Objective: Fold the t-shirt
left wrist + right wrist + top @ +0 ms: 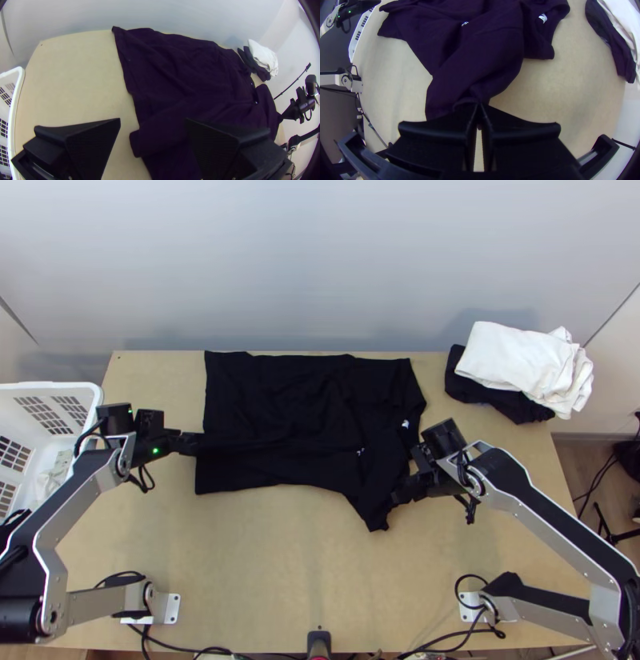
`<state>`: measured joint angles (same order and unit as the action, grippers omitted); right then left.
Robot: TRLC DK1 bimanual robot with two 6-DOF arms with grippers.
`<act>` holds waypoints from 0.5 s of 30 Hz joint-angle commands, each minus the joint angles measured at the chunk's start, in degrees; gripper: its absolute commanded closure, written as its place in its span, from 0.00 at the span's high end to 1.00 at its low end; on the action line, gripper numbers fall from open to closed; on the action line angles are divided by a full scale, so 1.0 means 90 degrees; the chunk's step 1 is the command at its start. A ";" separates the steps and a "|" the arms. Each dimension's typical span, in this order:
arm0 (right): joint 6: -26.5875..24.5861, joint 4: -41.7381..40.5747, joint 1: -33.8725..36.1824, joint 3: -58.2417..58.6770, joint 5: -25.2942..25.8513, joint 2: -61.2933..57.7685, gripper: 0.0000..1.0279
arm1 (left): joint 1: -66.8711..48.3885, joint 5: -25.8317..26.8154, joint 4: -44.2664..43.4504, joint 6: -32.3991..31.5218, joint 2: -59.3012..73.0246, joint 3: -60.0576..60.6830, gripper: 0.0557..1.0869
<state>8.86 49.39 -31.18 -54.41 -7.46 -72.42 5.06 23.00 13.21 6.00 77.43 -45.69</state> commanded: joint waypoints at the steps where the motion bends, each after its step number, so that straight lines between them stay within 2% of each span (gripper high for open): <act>1: 0.0041 -0.0048 -0.0032 0.0060 -0.0001 -0.0029 0.03 | 0.0141 0.0090 0.1169 0.0154 -0.0634 0.0126 0.93; 3: 0.0041 -0.0058 -0.0022 0.0060 -0.0001 -0.0049 0.03 | 0.0141 0.0090 0.1774 0.0310 -0.0918 0.0184 0.93; 8: 0.0041 -0.0087 -0.0022 0.0050 -0.0001 -0.0078 0.03 | 0.0307 0.0090 0.2106 0.0515 -0.1640 0.0604 0.93; 12: 0.0041 -0.0097 -0.0022 0.0040 -0.0001 -0.0088 0.03 | 0.0375 0.0169 0.3083 0.1150 -0.1992 0.0741 0.93; 15: 0.0041 -0.0097 -0.0022 0.0040 -0.0001 -0.0088 0.03 | 0.0200 0.0169 0.3171 0.1560 -0.1953 0.1112 0.93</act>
<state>9.19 48.69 -31.38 -53.98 -7.46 -73.08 7.57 24.21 35.31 13.74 62.94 -40.14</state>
